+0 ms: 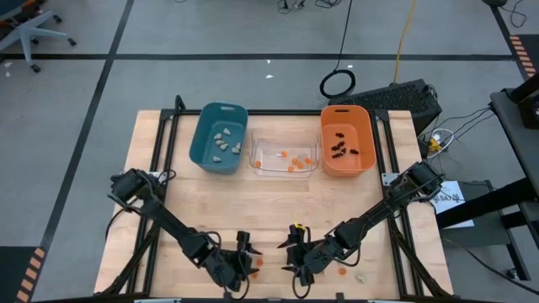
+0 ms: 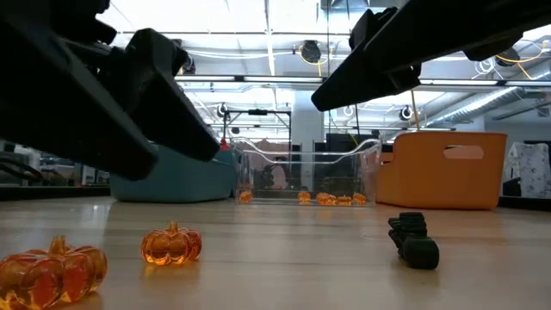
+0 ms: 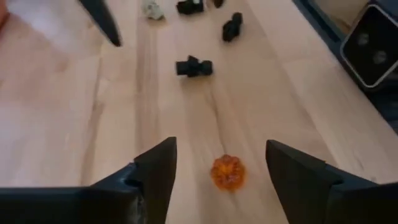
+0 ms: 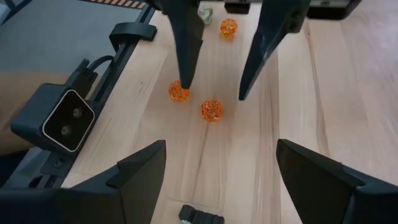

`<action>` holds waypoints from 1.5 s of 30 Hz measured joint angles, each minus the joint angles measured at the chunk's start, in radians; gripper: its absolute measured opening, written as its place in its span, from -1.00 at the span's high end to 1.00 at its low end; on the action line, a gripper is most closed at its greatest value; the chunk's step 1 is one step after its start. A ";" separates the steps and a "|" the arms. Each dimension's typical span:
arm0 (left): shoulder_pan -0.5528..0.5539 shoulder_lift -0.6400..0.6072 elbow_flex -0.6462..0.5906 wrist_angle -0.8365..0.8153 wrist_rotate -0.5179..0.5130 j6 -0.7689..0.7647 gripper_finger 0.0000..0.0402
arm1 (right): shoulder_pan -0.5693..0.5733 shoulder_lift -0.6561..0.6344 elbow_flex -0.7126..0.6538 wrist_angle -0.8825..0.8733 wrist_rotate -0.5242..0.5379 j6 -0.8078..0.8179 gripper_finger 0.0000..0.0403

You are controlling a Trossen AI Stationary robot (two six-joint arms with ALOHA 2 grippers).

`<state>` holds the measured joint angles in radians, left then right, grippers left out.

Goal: Sort Halloween decoration
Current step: Put the orange pumpkin toy into the transparent bin

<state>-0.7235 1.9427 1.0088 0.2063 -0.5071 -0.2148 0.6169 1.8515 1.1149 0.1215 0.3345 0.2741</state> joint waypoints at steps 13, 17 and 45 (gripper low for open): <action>0.004 0.070 0.000 0.066 0.008 0.012 -0.25 | 0.000 0.000 0.000 0.000 0.000 -0.002 -0.44; 0.008 0.070 0.000 0.064 0.009 0.012 -0.25 | 0.000 0.000 0.000 0.000 0.000 -0.002 -0.44; 0.070 0.125 -0.131 0.330 0.191 0.041 0.47 | 0.000 -0.001 0.000 0.002 0.002 -0.006 -0.44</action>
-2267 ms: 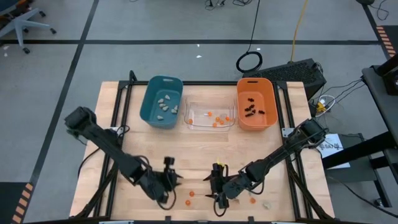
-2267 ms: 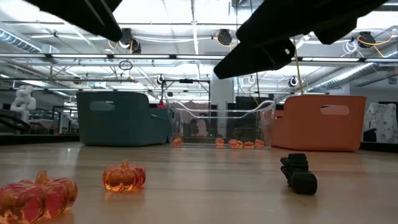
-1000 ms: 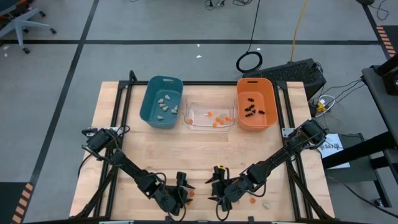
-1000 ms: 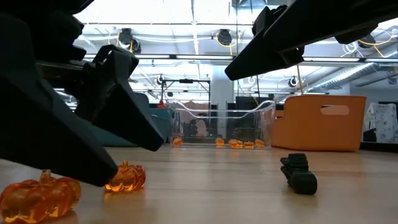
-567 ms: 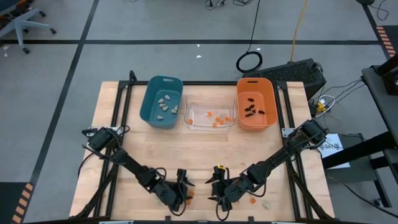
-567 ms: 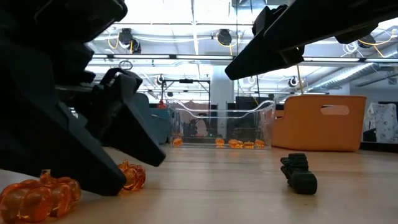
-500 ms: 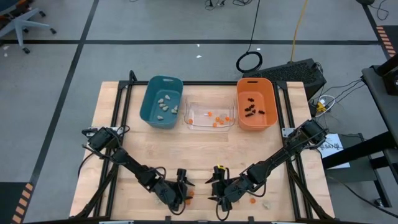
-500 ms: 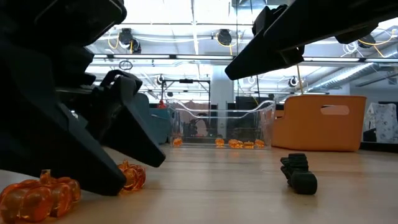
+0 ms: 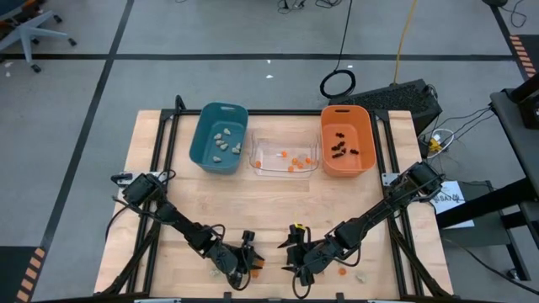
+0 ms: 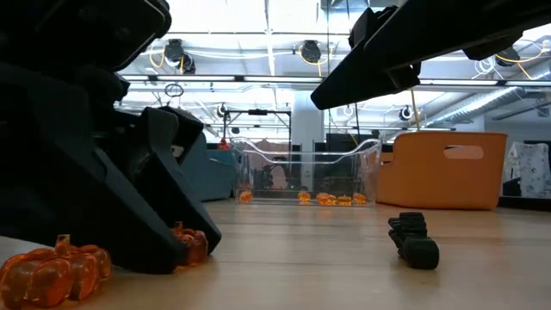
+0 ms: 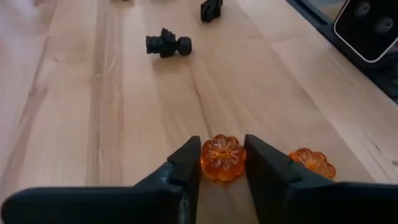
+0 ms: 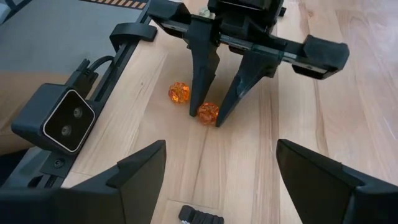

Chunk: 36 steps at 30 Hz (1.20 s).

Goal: Sort Halloween decoration
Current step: Put the orange pumpkin toy into the transparent bin

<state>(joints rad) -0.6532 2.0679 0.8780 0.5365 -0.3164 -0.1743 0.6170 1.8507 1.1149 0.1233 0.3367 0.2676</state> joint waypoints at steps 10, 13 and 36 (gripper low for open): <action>0.014 0.019 0.000 0.018 0.012 0.029 0.58 | 0.000 0.000 0.000 0.000 0.002 -0.001 -0.44; 0.015 0.014 0.000 0.035 0.011 0.078 0.59 | 0.000 0.000 0.000 0.000 0.002 -0.004 -0.44; 0.007 -0.150 -0.002 -0.088 -0.131 0.691 0.60 | -0.003 0.000 0.000 -0.005 0.010 -0.050 -0.44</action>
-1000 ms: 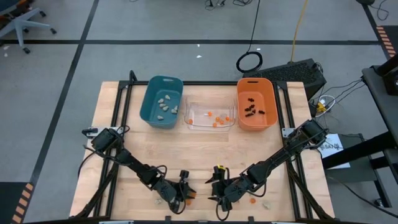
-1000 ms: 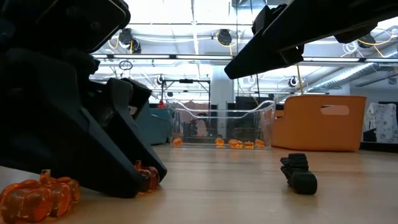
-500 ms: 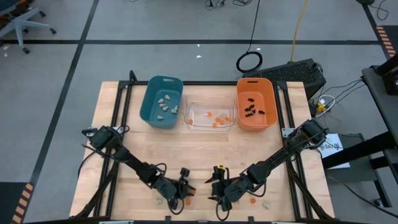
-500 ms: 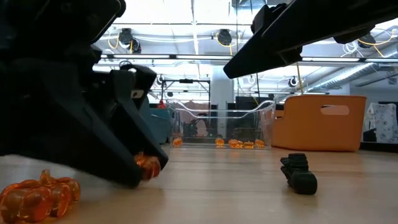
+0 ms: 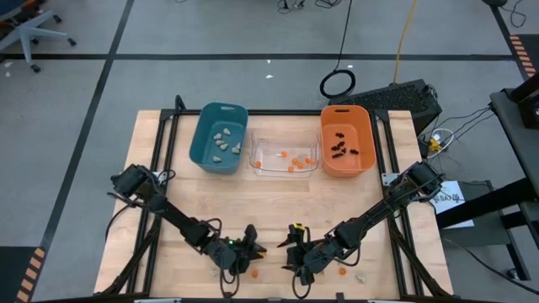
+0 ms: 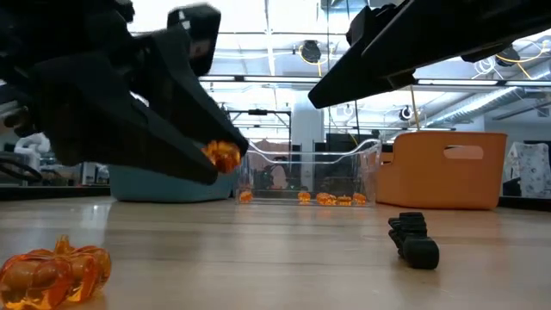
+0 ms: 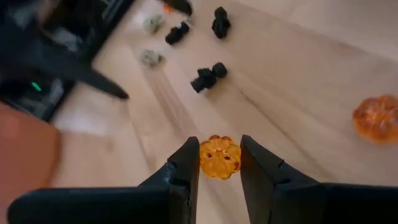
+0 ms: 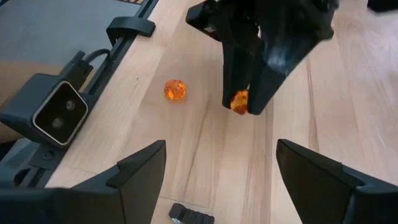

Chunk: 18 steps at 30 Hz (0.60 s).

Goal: Sort Halloween decoration
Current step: Put the orange pumpkin toy into the transparent bin

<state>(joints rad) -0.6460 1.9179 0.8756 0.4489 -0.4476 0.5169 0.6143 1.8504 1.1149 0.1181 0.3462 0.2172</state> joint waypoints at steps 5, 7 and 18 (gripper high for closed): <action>-0.012 0.000 0.012 0.003 -0.044 0.186 0.60 | -0.002 0.000 0.000 -0.030 0.051 0.003 -0.44; -0.016 0.000 0.017 0.005 -0.052 0.240 0.60 | -0.005 0.000 0.000 -0.039 0.074 0.003 -0.44; -0.016 -0.001 0.020 0.012 -0.055 0.311 0.57 | -0.006 0.000 0.000 -0.059 0.074 0.005 -0.44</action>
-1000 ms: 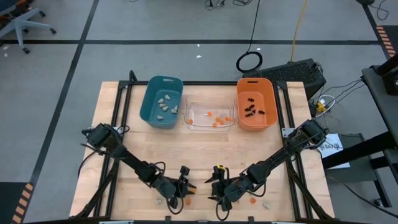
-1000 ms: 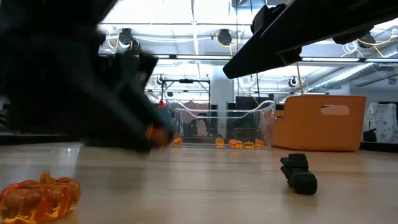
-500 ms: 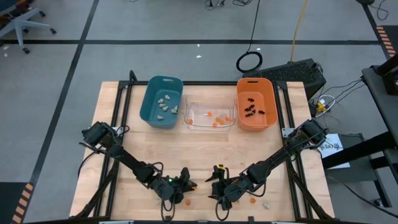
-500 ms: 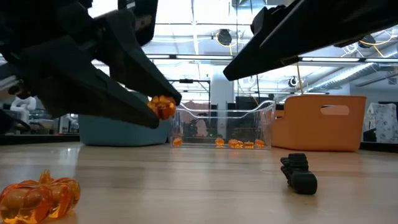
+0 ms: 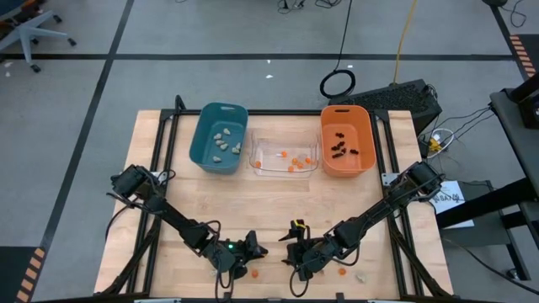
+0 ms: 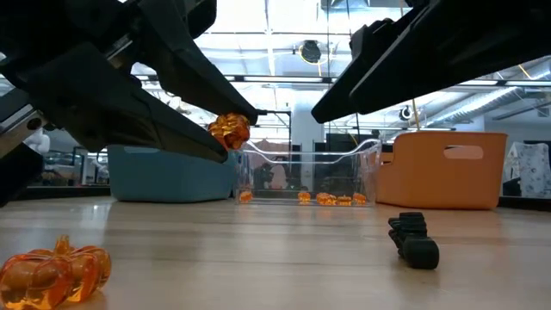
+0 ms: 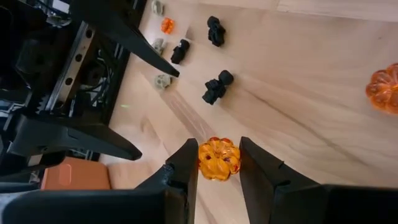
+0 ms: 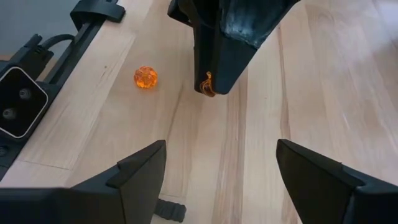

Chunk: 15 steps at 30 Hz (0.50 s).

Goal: Sort Halloween decoration
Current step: Put the orange pumpkin toy into the transparent bin

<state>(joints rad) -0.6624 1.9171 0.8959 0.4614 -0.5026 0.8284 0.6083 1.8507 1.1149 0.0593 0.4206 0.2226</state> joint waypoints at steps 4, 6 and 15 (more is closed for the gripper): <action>0.000 -0.002 0.000 0.001 0.000 0.000 0.57 | 0.000 0.000 0.000 0.000 0.001 0.000 -0.44; 0.000 -0.002 0.000 0.001 0.000 0.000 0.57 | 0.000 0.000 0.000 0.000 0.001 0.000 -0.44; 0.000 -0.002 0.001 0.001 0.000 -0.003 0.56 | 0.000 0.000 0.000 0.000 0.001 0.000 -0.44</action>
<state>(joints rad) -0.6624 1.9156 0.8967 0.4625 -0.5026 0.8250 0.6083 1.8506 1.1149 0.0592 0.4213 0.2230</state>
